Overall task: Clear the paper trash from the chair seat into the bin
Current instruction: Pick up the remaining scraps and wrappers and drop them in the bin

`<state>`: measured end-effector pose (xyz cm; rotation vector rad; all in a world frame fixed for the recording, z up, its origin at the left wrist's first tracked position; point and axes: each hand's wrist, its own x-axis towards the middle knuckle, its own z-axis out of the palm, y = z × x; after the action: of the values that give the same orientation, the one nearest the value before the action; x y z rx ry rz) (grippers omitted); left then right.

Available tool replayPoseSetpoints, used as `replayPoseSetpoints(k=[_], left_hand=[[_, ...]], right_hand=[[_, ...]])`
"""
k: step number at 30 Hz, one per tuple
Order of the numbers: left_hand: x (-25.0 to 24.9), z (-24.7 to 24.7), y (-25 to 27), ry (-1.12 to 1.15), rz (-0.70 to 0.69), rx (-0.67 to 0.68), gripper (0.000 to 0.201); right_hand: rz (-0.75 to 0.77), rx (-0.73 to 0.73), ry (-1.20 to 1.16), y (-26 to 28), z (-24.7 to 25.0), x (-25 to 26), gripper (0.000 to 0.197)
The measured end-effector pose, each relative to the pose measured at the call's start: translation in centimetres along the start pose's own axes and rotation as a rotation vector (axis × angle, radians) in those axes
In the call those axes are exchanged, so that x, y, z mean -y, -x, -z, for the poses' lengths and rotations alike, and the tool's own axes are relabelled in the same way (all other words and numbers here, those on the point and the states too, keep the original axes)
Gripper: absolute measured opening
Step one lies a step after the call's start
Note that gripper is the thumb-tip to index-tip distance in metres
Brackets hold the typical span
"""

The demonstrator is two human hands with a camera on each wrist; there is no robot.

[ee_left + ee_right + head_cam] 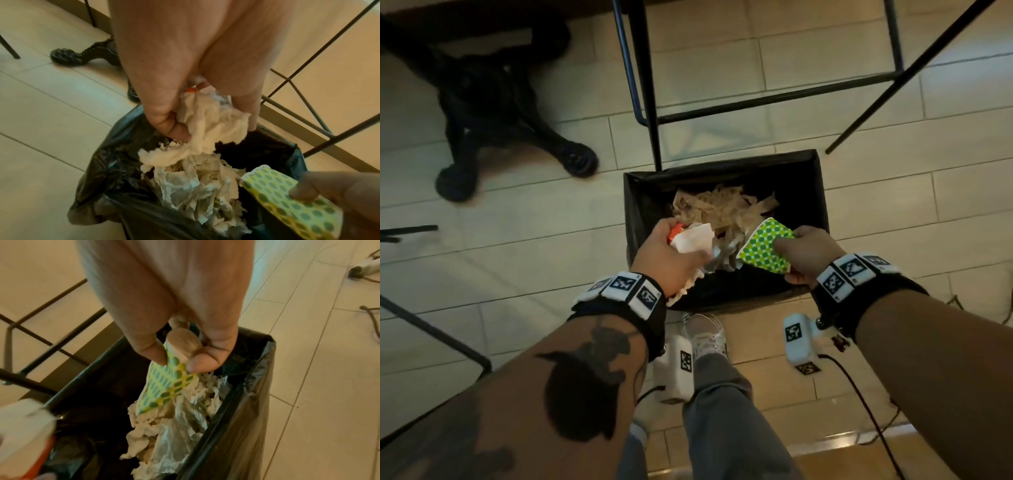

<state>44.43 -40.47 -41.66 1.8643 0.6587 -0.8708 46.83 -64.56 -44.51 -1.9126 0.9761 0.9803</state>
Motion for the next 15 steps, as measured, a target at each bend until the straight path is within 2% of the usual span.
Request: replayPoseSetpoints(k=[1,2,4,5,7,8,9,11,12,13,15], left_hand=[[-0.1,-0.2,-0.6,0.010,0.016,0.008,0.087],[-0.2,-0.2,-1.1,0.029,0.040,0.025,0.101],[-0.2,0.0,-1.5,0.063,0.091,0.055,0.121],[-0.2,0.3,-1.3,0.085,0.099,0.064,0.126],[-0.2,1.2,-0.2,0.139,0.122,0.072,0.133],[0.2,1.8,0.3,0.171,0.136,0.071,0.129],[0.2,2.4,1.1,0.210,0.137,0.066,0.116],[-0.5,4.7,3.8,0.290,0.088,0.046,0.064],[-0.9,5.8,5.4,0.319,0.053,0.037,0.052],[-1.6,7.1,7.4,0.338,0.030,0.017,0.052],[-2.6,9.5,11.4,0.345,0.003,-0.005,0.065]], right_hand=[[-0.004,-0.013,-0.009,-0.4,-0.3,0.3,0.033],[-0.013,-0.012,-0.028,-0.6,-0.5,0.5,0.044],[-0.069,0.032,-0.096,-0.4,-0.8,1.0,0.079],[-0.093,0.051,-0.125,0.0,-0.9,1.2,0.090],[-0.097,0.073,-0.114,0.8,-0.9,1.7,0.094],[-0.083,0.080,-0.093,1.3,-1.0,2.0,0.092],[-0.073,0.087,-0.072,2.1,-1.1,2.2,0.089],[-0.023,0.090,0.000,4.2,-1.5,2.6,0.074],[0.017,0.098,0.085,5.4,-1.8,2.6,0.063],[0.067,0.113,0.189,6.6,-2.1,2.8,0.051],[0.137,0.171,0.342,9.5,-2.9,3.3,0.030]])
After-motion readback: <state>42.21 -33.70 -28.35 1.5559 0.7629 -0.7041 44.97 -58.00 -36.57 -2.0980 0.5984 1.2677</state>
